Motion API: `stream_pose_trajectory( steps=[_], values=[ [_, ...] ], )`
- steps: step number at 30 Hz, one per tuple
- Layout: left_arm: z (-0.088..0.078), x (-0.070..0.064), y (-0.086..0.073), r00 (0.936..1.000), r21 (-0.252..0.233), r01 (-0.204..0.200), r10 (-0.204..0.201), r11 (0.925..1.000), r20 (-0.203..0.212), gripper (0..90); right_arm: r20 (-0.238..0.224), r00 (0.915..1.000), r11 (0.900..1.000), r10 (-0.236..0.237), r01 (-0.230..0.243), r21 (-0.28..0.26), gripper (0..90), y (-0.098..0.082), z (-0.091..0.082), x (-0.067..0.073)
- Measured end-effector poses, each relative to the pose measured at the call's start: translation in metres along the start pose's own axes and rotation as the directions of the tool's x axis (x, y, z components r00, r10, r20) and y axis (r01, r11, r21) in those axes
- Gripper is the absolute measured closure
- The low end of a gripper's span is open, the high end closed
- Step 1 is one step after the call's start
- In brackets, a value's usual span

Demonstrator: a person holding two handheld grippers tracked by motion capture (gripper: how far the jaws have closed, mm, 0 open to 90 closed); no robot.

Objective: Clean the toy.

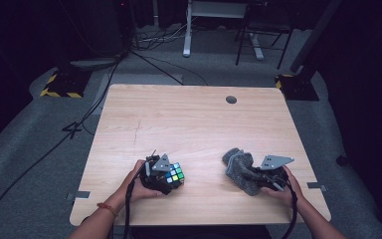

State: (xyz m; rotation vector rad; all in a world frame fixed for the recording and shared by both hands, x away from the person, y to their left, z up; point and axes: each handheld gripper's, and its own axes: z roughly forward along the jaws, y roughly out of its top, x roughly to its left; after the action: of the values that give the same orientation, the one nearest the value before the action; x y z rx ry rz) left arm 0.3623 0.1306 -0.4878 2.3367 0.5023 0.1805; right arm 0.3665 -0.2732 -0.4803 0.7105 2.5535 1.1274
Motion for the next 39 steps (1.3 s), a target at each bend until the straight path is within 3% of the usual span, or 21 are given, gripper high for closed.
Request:
stream_pose_trajectory(
  steps=[4, 12, 19, 21, 25, 30, 37, 39],
  values=[
    [-0.002, -0.007, -0.004, 1.0000, 0.049, -0.004, 0.004, 0.9988, -0.004, 23.3, 0.002, 1.0000, 1.000, -0.001, 0.001, -0.003, 67.9, 0.001, -0.001, 0.002],
    [-0.013, -0.023, -0.013, 0.9998, 0.088, -0.008, 0.009, 0.9961, -0.017, 23.7, -0.006, 0.9998, 0.999, -0.017, 0.017, -0.028, 51.7, 0.009, -0.004, 0.010],
    [-0.018, -0.032, -0.020, 0.9997, 0.102, -0.002, 0.005, 0.9948, -0.026, 28.2, -0.024, 0.9995, 0.999, -0.022, 0.021, -0.046, 33.2, 0.016, -0.007, 0.018],
    [-0.018, -0.034, -0.020, 0.9998, 0.100, -0.004, 0.006, 0.9949, -0.018, 29.5, -0.023, 0.9993, 0.998, -0.030, 0.028, -0.050, 31.4, 0.018, -0.009, 0.020],
    [-0.013, -0.038, -0.015, 0.9996, 0.102, -0.023, 0.024, 0.9945, -0.012, 31.2, -0.007, 0.9993, 0.995, -0.036, 0.035, -0.089, 31.9, 0.024, -0.016, 0.026],
    [-0.002, -0.044, -0.004, 0.9996, 0.119, -0.008, 0.011, 0.9929, -0.026, 32.0, -0.019, 0.9971, 0.991, -0.074, 0.071, -0.113, 37.9, 0.034, -0.019, 0.040],
    [0.018, -0.047, 0.015, 0.9988, 0.117, 0.040, -0.037, 0.9923, -0.031, 31.2, -0.071, 0.9896, 0.989, -0.125, 0.119, -0.087, 40.7, 0.040, -0.003, 0.064],
    [0.023, -0.048, 0.020, 0.9995, 0.111, 0.030, -0.028, 0.9933, -0.017, 28.9, -0.084, 0.9883, 0.990, -0.127, 0.121, -0.077, 41.4, 0.040, 0.003, 0.067]
  ],
)
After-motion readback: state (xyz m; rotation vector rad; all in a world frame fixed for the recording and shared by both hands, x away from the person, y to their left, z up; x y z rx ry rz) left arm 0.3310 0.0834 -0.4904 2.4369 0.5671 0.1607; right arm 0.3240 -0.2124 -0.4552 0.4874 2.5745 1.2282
